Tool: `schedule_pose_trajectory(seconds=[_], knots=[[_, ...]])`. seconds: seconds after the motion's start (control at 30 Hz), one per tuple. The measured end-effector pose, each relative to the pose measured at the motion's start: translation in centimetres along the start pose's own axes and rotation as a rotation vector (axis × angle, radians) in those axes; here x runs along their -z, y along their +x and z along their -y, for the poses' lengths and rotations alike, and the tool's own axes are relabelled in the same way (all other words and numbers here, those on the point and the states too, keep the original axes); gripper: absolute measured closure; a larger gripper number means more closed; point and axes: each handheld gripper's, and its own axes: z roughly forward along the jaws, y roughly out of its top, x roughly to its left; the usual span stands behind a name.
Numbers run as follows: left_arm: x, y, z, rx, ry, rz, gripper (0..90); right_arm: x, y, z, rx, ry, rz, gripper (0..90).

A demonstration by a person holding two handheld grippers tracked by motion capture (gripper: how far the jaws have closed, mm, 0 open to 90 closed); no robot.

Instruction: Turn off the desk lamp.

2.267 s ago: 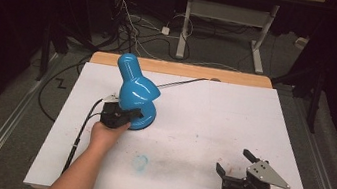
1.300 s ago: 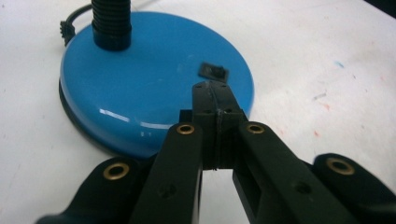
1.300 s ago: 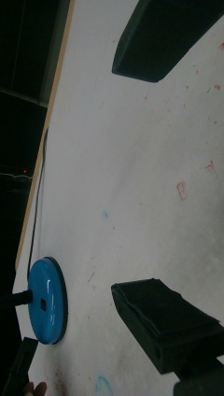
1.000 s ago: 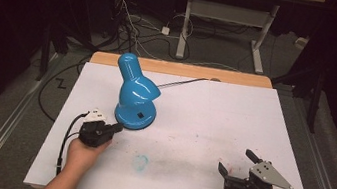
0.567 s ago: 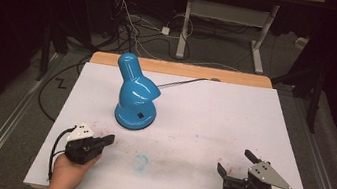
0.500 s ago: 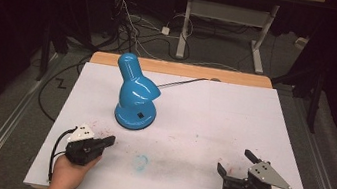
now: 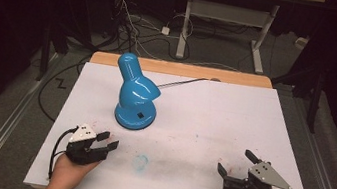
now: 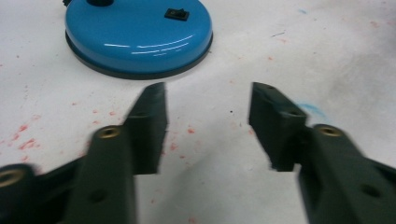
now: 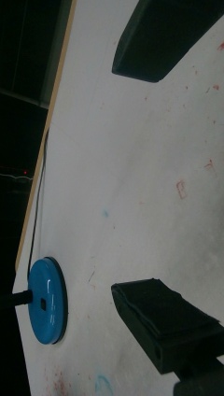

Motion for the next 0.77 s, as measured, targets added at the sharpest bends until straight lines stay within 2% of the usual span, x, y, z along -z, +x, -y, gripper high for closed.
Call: schedule_pose_trajectory(seconds=[0.03,0.1,0.13,0.17,0.23,0.3,0.33,0.47,0.77], knots=[[-0.01,0.06,0.04,0.002,-0.002,0.002,29.3,0.01,0.01,0.00,0.001,0.000,0.000,0.3],[0.06,0.20,0.07,0.004,-0.007,0.008,20.8,0.02,0.02,-0.01,0.002,0.000,-0.001,0.3],[0.10,0.22,0.04,0.000,-0.006,0.006,20.8,0.02,0.02,-0.01,0.002,0.000,-0.001,0.3],[0.13,0.23,0.02,-0.003,-0.006,0.006,14.3,0.02,0.04,0.02,0.002,0.001,-0.003,0.3],[0.26,0.21,0.01,-0.014,-0.012,0.012,10.8,0.00,0.04,0.03,0.002,0.001,-0.003,0.3],[0.43,0.19,-0.06,-0.016,-0.018,0.021,0.0,0.02,0.06,0.03,-0.001,0.002,-0.003,0.3],[0.54,0.16,-0.10,-0.015,-0.022,0.033,0.0,0.13,0.07,0.00,-0.005,-0.001,0.000,0.3],[0.90,-0.25,-0.33,-0.044,-0.064,0.024,0.0,0.23,-0.08,0.12,-0.010,0.001,0.001,0.3],[0.85,0.02,-0.36,-0.042,-0.066,0.007,0.0,0.04,-0.40,0.29,-0.023,0.010,0.012,0.3]])
